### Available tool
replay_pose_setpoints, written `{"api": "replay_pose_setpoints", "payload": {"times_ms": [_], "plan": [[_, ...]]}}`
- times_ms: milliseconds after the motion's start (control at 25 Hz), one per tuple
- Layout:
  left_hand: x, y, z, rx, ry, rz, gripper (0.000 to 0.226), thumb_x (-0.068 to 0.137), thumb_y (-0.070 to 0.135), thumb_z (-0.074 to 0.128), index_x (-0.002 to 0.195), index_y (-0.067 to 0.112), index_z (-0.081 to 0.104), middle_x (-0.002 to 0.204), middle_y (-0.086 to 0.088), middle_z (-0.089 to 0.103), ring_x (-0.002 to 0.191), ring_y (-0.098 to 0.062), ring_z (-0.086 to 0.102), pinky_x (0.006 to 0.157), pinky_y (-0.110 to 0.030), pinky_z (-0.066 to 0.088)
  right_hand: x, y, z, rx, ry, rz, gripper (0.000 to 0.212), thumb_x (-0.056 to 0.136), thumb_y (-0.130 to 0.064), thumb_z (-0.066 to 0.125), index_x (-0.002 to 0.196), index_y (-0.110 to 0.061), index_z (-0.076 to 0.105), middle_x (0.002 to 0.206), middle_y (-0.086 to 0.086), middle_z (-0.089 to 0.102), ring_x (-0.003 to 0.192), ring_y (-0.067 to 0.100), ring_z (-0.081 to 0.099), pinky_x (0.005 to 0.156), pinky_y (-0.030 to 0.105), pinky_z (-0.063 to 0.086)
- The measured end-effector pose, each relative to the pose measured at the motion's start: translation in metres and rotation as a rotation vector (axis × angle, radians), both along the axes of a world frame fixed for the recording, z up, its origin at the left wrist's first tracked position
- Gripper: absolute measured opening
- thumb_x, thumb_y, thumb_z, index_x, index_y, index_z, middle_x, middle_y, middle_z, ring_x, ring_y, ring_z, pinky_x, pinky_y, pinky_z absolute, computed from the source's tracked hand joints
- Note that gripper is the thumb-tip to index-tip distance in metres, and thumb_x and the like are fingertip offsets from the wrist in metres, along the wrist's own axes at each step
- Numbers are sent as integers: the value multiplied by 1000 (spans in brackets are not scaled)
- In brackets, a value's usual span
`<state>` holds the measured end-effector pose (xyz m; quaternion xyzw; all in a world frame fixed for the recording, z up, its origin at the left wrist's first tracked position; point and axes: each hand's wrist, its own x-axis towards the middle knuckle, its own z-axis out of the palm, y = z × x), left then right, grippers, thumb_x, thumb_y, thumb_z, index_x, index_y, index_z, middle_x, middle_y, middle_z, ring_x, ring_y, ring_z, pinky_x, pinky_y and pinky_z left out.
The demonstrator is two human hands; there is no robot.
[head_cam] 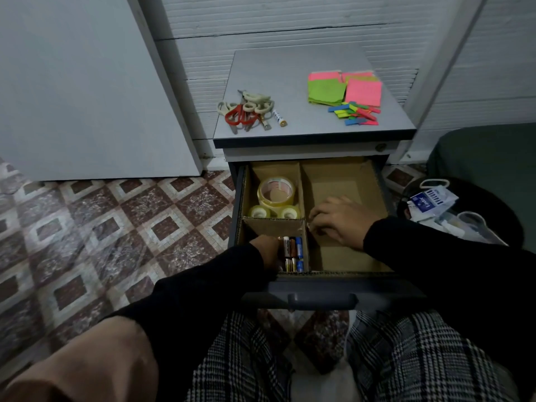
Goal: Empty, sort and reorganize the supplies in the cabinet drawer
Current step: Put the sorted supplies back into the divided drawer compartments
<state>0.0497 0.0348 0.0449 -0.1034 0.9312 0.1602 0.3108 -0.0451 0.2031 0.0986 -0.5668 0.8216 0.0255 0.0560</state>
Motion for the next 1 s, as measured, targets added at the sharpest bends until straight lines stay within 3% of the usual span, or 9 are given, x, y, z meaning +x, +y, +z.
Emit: {"api": "replay_pose_setpoints", "payload": {"times_ms": [320,600,1000], "plan": [[1,-2,3,36,9,86,35,91,20,58,125,8,56,127,-11,58,119,-23,53,101,-30,40,-6,4,-5,-55,-68,-58,29,95,-22,46,121,-29,58,130,-8,49,119,14,40,101,29,30],[0,2,-1,-51,5,108,38,95,22,52,129,4,51,132,-14,53,123,-26,50,103,-30,39,-6,11,-12,-80,-103,-55,29,94,-19,47,118,-24,62,126,-4,54,116,17,43,100,29,32],[5,-2,4,32,6,127,34,93,18,54,125,5,53,130,-13,54,122,-25,50,100,-29,39,-9,9,-9,-31,-91,-99,26,95,-21,46,116,-25,61,125,-6,52,116,14,41,98,27,30]]}}
